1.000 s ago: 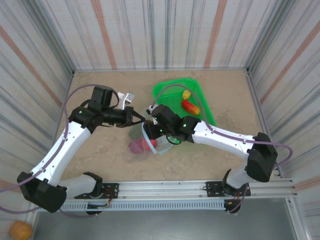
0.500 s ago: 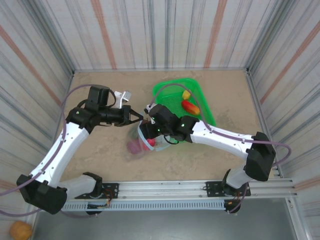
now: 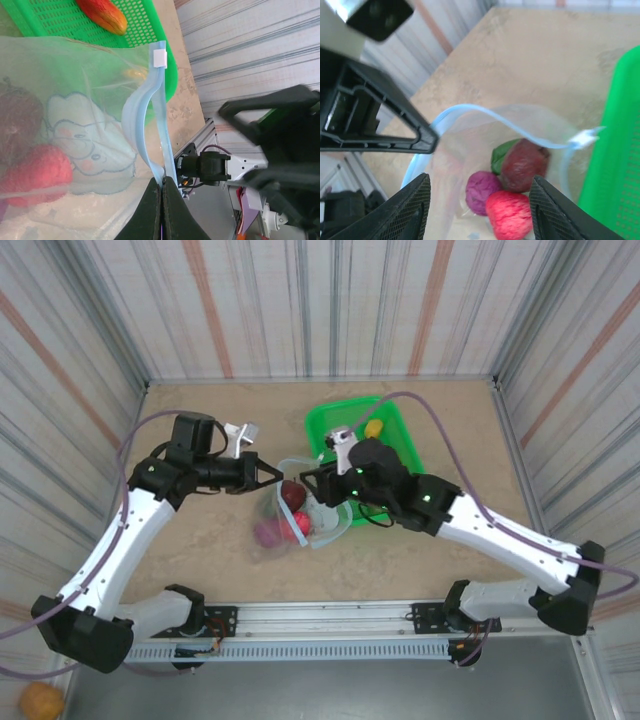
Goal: Place the food in the zip-top bag and seal the zipper
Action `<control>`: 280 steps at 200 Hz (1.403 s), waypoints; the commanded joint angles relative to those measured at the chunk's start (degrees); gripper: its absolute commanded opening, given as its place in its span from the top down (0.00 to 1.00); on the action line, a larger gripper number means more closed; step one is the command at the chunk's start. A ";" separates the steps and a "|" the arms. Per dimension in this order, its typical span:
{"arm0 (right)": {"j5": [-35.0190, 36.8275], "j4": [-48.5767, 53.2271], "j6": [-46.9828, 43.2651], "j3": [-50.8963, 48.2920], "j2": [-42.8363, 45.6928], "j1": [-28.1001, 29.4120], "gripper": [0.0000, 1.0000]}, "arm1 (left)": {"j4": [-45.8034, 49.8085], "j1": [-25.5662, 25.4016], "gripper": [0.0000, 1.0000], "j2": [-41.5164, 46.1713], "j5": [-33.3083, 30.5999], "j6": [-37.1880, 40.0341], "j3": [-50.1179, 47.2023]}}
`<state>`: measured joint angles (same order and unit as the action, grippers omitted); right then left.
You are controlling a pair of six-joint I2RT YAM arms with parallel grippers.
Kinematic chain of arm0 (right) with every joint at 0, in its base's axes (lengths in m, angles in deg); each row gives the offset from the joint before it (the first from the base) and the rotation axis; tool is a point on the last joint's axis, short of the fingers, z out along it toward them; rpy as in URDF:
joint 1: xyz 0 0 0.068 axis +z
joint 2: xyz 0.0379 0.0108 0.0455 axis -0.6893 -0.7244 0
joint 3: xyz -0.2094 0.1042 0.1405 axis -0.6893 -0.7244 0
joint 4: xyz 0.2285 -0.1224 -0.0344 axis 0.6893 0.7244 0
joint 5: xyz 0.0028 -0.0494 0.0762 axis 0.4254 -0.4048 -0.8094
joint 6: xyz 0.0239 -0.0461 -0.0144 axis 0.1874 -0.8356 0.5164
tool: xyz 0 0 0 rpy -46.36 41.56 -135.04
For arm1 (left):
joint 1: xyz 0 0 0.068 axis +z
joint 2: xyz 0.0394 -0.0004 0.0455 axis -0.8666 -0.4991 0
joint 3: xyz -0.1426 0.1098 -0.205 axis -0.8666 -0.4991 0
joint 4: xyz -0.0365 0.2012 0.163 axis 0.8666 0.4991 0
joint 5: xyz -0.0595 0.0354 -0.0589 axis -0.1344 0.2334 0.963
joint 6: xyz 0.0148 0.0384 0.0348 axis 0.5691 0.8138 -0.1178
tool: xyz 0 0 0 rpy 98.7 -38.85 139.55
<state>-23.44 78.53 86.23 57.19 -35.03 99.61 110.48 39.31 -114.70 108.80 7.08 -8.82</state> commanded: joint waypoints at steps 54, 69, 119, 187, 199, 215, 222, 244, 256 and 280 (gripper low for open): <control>-2.52 21.63 4.74 1.14 -1.94 -15.37 0.41 | 2.58 1.37 1.00 3.11 -0.96 2.38 -1.19; -3.54 26.90 5.14 2.94 -5.06 -16.71 0.36 | 2.50 1.48 1.00 3.36 -0.88 2.60 -1.60; -3.24 35.39 4.14 6.32 -14.27 -19.18 0.20 | 1.55 1.67 1.00 4.07 -1.05 3.59 -3.02; -6.22 35.58 2.44 7.61 -25.25 -20.70 0.19 | 0.59 2.56 1.00 4.35 0.73 4.37 -4.95; -5.89 35.57 1.87 7.73 -26.76 -20.72 0.19 | 0.66 2.60 1.00 4.25 0.71 4.49 -4.83; -4.99 35.76 1.04 7.77 -28.25 -20.77 0.20 | 0.47 2.65 1.00 4.55 0.93 4.38 -4.97; -4.61 35.91 0.68 7.63 -28.80 -20.86 0.20 | 0.45 2.58 1.00 4.59 0.89 4.40 -5.14; -2.07 36.33 0.06 6.81 -29.72 -20.80 0.19 | 0.87 2.72 1.00 4.98 0.25 4.81 -5.51; -0.76 36.25 -0.32 6.16 -29.89 -20.83 0.19 | 1.21 2.79 1.00 5.12 0.10 4.97 -5.63; 0.30 35.28 -0.56 5.17 -30.30 -20.88 0.19 | 1.43 2.91 1.00 4.79 0.05 5.13 -5.52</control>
<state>-25.89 112.91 87.28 63.38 -64.36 79.06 111.35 41.71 -110.61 108.47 10.56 -14.00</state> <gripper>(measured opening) 0.811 0.048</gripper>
